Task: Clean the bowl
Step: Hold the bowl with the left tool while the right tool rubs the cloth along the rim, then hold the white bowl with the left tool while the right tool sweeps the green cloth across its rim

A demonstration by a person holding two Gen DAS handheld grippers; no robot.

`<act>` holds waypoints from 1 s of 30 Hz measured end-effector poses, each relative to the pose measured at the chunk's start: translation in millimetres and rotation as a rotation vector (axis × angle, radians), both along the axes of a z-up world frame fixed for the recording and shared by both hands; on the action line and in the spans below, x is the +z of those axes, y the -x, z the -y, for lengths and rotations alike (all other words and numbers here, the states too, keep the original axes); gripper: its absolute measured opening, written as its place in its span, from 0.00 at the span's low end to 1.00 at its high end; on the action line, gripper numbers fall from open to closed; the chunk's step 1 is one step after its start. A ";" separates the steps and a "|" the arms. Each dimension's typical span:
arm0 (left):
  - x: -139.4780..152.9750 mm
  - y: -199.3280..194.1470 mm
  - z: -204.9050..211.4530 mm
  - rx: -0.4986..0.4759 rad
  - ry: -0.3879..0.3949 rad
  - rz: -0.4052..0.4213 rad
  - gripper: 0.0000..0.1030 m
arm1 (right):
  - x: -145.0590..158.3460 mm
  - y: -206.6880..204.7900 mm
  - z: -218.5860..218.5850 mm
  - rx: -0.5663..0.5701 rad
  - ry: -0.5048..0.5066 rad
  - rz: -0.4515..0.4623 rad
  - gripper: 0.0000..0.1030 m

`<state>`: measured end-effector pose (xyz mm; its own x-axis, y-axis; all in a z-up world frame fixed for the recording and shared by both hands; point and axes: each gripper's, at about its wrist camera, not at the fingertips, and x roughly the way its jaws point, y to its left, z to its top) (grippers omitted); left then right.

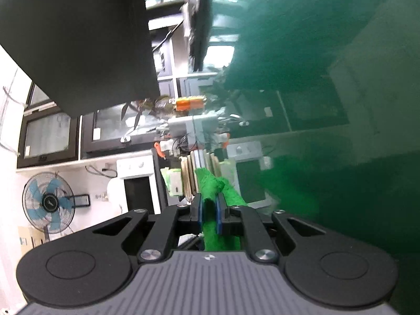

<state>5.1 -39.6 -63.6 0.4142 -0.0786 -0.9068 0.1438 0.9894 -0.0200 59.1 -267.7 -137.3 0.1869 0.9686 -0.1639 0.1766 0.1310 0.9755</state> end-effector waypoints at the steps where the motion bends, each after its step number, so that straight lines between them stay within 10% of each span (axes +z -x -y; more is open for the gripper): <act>1: 0.0 0.2 0.0 0.001 0.000 0.001 0.50 | 0.1 -1.4 -4.2 0.006 0.000 0.000 0.11; 12: -1.2 0.7 -4.2 0.008 0.025 0.003 0.50 | -2.3 36.6 56.0 0.023 0.024 -0.033 0.11; 30: -1.1 -0.6 -0.9 0.004 0.010 0.007 0.52 | 12.0 16.2 25.2 0.020 -0.047 0.022 0.10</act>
